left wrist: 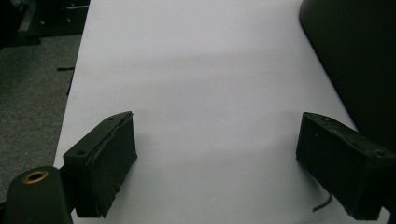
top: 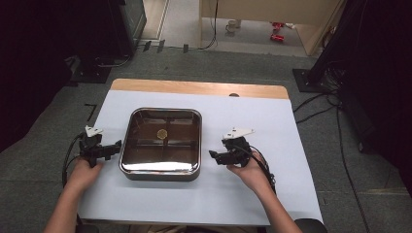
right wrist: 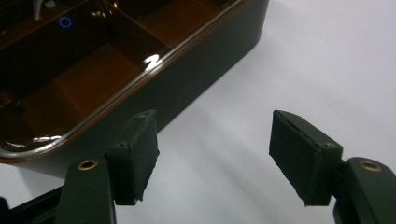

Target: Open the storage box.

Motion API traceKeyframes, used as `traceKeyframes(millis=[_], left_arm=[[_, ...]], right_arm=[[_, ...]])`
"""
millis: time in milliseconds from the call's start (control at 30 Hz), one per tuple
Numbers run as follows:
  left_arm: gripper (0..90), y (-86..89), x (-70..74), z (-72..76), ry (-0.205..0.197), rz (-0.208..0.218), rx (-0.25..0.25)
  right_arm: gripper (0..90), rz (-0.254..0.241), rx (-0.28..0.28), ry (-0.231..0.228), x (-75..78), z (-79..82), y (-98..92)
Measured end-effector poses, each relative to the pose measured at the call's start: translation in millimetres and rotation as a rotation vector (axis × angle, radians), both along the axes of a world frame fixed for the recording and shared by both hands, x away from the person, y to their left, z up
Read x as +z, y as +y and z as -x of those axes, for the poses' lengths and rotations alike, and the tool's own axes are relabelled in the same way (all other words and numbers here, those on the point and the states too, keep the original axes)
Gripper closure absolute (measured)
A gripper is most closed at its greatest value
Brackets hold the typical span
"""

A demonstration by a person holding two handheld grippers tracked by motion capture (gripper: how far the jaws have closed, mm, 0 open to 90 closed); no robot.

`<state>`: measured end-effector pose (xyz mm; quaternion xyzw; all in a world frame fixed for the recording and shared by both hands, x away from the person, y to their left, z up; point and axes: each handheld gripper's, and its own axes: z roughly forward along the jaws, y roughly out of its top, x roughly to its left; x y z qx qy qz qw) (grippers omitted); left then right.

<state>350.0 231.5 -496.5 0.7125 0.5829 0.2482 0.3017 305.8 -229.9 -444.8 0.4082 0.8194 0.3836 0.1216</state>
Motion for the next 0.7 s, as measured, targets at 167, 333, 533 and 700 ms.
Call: traceKeyframes(millis=[167, 333, 533, 700], left_arm=[[12.0, 0.0, -0.1, 0.0, -0.001, 0.0, 0.0], [12.0, 0.0, 0.0, 0.0, -0.001, 0.0, 0.0], [12.0, 0.0, -0.1, 0.0, -0.001, 0.0, 0.0], [12.0, 0.0, 0.0, 0.0, 0.0, 0.0, 0.0]], right_arm=[[35.9, 0.014, 0.038, -0.024, 10.1, -3.0, 4.5], [35.9, 0.017, 0.064, -0.033, 19.9, -6.8, 12.8], [35.9, 0.017, 0.086, -0.046, 29.9, -12.4, 26.1], [36.1, 0.012, 0.107, -0.052, 34.5, -17.3, 40.7]])
